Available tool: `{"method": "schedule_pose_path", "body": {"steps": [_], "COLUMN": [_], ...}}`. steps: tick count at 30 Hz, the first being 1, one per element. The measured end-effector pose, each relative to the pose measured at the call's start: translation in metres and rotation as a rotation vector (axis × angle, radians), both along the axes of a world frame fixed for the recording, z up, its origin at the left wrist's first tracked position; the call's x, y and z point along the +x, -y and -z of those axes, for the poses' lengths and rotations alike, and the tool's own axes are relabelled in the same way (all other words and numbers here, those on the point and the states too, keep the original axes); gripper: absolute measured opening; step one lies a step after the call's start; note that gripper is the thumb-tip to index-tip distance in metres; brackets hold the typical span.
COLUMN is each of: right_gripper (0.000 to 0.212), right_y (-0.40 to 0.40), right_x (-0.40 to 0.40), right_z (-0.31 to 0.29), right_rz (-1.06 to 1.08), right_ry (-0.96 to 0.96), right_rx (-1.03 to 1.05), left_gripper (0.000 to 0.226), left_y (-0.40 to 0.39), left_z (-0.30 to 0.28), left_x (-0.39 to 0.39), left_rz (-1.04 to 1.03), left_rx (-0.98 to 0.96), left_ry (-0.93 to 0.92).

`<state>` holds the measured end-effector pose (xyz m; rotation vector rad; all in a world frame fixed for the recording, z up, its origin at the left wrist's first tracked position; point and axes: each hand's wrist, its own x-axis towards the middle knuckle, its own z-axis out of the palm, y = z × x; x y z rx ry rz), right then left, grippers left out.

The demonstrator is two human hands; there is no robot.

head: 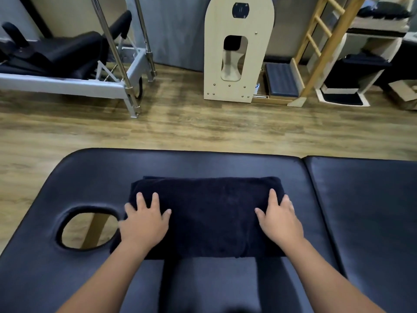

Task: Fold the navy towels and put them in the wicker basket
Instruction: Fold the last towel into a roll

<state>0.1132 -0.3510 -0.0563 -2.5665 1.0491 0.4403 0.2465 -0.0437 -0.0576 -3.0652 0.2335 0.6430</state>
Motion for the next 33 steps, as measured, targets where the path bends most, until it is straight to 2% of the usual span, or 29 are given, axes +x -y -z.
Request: {"method": "schedule_pose_path", "body": {"steps": [5,8,11,16,20,25,28,33], "right_gripper": [0.089,0.091,0.092,0.101,0.102,0.109,0.108,0.104], "right_y": [0.019,0.018,0.016,0.013,-0.007,-0.031,-0.039,-0.053], "right_x": [0.01,0.01,0.003,-0.024,-0.065,-0.124,-0.163,-0.238], "right_z": [0.001,0.0,-0.002,-0.007,-0.011,-0.008,-0.008,-0.008], "right_rz": [0.143,0.1,0.045,0.108,0.195,0.295,0.386,0.555], "right_ry": [0.0,0.006,0.003,0.11,0.186,0.213,0.224,0.304], "right_rx": [0.203,0.183,0.166,0.31,0.422,0.493,0.586,0.539], "left_gripper": [0.082,0.084,0.086,0.088,0.088,0.096,0.08,0.081], "left_y": [-0.015,-0.021,-0.026,-0.036,-0.048,-0.072,-0.075,-0.06], "left_z": [0.008,0.006,0.002,-0.006,-0.008,0.004,0.004,0.004], "left_x": [0.014,0.015,0.009,-0.008,-0.031,-0.055,-0.073,-0.104], "left_rz": [-0.138,-0.237,-0.226,-0.196,-0.194,-0.144,-0.118,-0.059], "left_rx": [-0.211,-0.36,-0.428,-0.474,-0.573,-0.521,-0.6,-0.711], "left_ry": [-0.15,-0.186,-0.165,-0.134,-0.161,-0.213,-0.277,-0.444]}}
